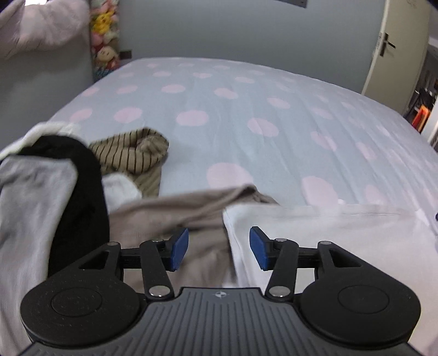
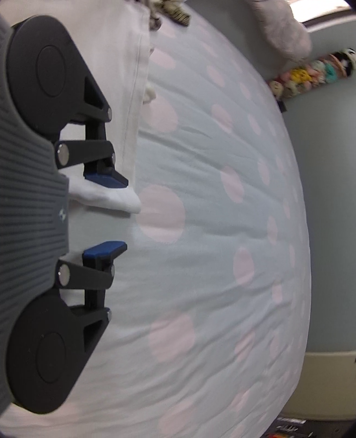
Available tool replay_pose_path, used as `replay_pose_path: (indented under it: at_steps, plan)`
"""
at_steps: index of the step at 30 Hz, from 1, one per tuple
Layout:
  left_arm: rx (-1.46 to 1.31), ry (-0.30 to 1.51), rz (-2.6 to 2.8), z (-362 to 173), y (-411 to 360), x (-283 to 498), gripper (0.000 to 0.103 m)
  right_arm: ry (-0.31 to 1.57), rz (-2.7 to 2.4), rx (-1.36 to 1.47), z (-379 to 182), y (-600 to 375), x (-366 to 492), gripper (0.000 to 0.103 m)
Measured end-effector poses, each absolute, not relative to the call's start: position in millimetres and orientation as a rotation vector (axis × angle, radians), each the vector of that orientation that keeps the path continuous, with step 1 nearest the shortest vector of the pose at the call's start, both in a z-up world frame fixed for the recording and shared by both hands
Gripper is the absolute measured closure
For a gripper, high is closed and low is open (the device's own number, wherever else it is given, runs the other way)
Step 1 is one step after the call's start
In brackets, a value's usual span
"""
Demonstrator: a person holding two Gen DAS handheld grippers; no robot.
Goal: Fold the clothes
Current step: 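Lay the hem over the shirt body with both grippers and open them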
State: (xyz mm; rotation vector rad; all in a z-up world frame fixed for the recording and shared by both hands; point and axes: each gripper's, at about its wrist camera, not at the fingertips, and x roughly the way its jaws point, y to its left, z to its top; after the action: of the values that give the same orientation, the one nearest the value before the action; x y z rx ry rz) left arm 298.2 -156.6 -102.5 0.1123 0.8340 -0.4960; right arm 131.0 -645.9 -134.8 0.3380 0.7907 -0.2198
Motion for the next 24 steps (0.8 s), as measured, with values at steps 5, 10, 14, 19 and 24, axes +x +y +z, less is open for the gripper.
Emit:
replay_pose_path:
  at_steps: [5,10,14,19,24]
  plan:
    - [0.080,0.851,-0.488,-96.1,-153.0,257.3,0.055,0.806,-0.214,0.416,-127.3,-630.9,89.5,0.033]
    - [0.110,0.855,-0.454,-108.8,-152.7,230.5,0.054,0.858,-0.194,0.475,-139.2,-621.8,53.3,0.032]
    - [0.133,0.801,-0.433,-118.3,-146.2,221.5,0.054,0.852,-0.189,0.522,-151.0,-622.0,40.8,0.033]
    - [0.099,0.790,-0.429,-129.2,-141.4,224.6,0.054,0.841,-0.207,0.576,-164.8,-625.3,43.2,0.039]
    - [0.066,0.848,-0.435,-145.4,-140.4,234.9,0.054,0.844,-0.226,0.589,-180.2,-625.8,52.7,0.040]
